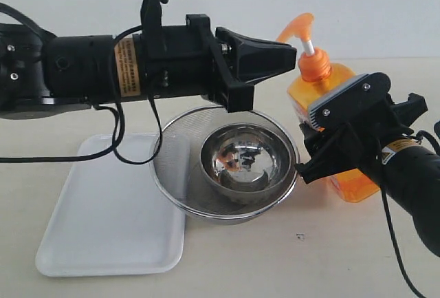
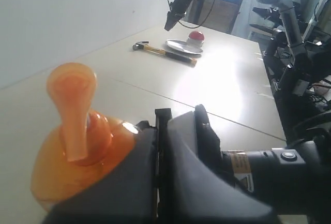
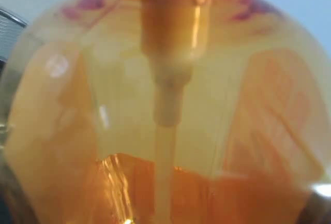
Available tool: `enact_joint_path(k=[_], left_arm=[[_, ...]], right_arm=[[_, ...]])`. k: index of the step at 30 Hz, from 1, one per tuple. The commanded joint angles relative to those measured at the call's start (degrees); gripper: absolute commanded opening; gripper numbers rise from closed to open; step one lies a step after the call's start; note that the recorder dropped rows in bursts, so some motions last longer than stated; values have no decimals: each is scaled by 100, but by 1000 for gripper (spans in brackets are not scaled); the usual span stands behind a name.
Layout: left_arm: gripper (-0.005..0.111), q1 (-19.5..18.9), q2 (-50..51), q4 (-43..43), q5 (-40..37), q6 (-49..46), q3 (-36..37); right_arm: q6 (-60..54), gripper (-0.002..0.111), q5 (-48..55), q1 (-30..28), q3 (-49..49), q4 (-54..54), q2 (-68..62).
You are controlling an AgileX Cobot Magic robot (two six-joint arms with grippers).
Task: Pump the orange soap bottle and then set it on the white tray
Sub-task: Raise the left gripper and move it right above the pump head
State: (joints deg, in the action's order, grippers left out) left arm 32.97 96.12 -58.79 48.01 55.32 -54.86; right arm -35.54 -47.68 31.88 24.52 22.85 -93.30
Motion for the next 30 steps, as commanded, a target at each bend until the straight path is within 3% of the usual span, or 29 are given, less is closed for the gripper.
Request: enact_joint_path(k=[1,17,30], left_arm=[[5,30,201,-3,-83,153,-327],[5,30,227,46,-951,-79,-454],[5,30,195,21,-990,-158,-454]], right_arm=[[66,0,-101,6,2,-100,80],[80,0,-100,6,2,-114,80],[80,0,-88,6,2,-114,80]])
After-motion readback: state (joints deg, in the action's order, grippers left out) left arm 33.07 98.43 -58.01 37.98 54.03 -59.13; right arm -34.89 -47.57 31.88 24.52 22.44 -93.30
